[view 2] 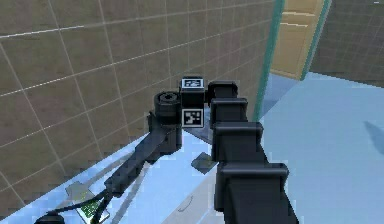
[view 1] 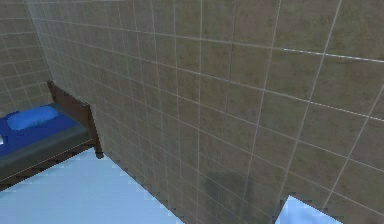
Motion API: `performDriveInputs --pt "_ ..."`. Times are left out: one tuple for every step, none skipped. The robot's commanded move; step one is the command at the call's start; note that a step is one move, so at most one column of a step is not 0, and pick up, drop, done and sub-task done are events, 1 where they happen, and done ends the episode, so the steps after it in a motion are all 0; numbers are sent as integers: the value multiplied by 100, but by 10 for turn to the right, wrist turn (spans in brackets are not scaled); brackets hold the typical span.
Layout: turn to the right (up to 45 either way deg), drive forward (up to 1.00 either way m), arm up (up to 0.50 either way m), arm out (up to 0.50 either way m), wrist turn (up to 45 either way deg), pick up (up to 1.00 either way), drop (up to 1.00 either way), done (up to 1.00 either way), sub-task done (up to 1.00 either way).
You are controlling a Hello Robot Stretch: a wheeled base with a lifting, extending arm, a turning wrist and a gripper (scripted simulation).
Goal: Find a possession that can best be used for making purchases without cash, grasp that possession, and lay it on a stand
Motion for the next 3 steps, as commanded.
performDriveInputs --pt "0 0 0 -16 0 0 0 0 0" --pt "-450 0 0 0 0 0 0 0 0" --pt "-450 0 0 0 0 0 0 0 0"
